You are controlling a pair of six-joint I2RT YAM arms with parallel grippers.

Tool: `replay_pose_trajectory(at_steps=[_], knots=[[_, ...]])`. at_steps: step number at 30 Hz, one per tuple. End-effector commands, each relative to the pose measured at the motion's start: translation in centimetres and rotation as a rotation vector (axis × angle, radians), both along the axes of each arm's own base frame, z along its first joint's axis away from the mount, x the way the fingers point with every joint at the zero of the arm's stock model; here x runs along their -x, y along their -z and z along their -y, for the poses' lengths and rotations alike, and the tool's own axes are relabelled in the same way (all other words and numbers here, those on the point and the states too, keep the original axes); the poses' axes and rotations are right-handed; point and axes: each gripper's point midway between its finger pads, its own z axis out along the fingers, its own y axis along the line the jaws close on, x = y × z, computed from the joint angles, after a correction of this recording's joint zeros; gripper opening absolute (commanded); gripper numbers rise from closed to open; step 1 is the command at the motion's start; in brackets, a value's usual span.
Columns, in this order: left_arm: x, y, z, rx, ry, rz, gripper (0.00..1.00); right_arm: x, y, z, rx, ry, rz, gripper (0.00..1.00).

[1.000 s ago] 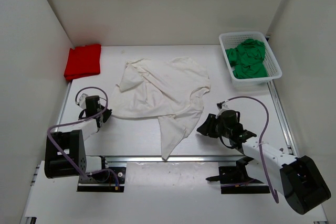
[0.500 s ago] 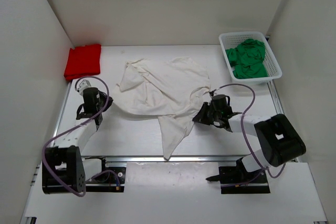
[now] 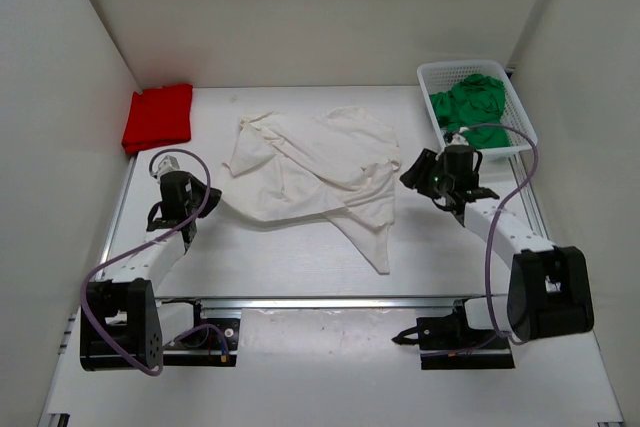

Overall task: Fold and stack the t-shirts
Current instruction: Flatten out the tshirt

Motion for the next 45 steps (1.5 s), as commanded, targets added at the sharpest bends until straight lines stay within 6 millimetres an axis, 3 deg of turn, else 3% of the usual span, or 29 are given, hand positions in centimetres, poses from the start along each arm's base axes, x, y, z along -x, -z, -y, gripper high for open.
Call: replay_pose_trajectory(at_steps=[1, 2, 3, 5, 7, 9, 11, 18, 26, 28, 33, 35, 40, 45], knots=[[-0.3, -1.3, 0.8, 0.028, 0.031, 0.048, 0.0, 3.3, 0.9, 0.4, 0.037, 0.001, 0.002, 0.43], [-0.4, -1.5, 0.8, 0.024, 0.035, 0.052, 0.0, 4.2, 1.1, -0.4, 0.02, -0.048, 0.013, 0.33], [-0.6, -2.1, 1.1, 0.032, 0.045, 0.068, 0.0, 4.3, 0.0, -1.8, -0.011, -0.116, 0.067, 0.27], [-0.8, -2.4, 1.2, 0.04, 0.05, 0.076, 0.0, 6.2, 1.3, -4.2, -0.019, -0.248, 0.022, 0.27], [-0.6, -2.3, 1.6, 0.048, 0.06, 0.074, 0.0, 7.1, 2.5, -5.7, 0.02, -0.314, -0.009, 0.37], [-0.6, -2.6, 1.5, 0.042, 0.057, 0.091, 0.0, 8.5, 3.8, -6.8, 0.041, -0.358, -0.058, 0.54], [-0.3, -2.7, 2.6, 0.045, 0.09, 0.094, 0.0, 8.6, 4.2, -6.8, 0.03, -0.346, -0.069, 0.56], [-0.2, -3.0, 3.1, 0.046, 0.111, 0.109, 0.0, 8.2, 5.3, -7.1, 0.105, -0.36, -0.113, 0.54], [-0.2, -3.6, 4.0, 0.065, 0.138, 0.12, 0.0, 10.0, 6.5, -8.8, 0.19, -0.434, -0.163, 0.51], [-0.2, -3.6, 4.1, 0.071, 0.141, 0.119, 0.0, 9.7, 6.5, -9.0, 0.178, -0.427, -0.157, 0.37], [-0.1, -3.5, 4.5, 0.078, 0.152, 0.124, 0.0, 9.8, 7.1, -9.7, 0.197, -0.434, -0.168, 0.17], [0.0, -3.3, 4.7, 0.08, 0.161, 0.117, 0.0, 10.2, 7.5, -10.2, 0.204, -0.444, -0.19, 0.04], [-0.1, -3.2, 4.8, 0.088, 0.158, 0.119, 0.0, 12.3, 6.8, -12.4, 0.226, -0.498, -0.201, 0.0], [-0.1, -3.6, 5.1, 0.1, 0.171, 0.127, 0.0, 16.2, 4.5, -17.2, 0.185, -0.616, -0.21, 0.0]])
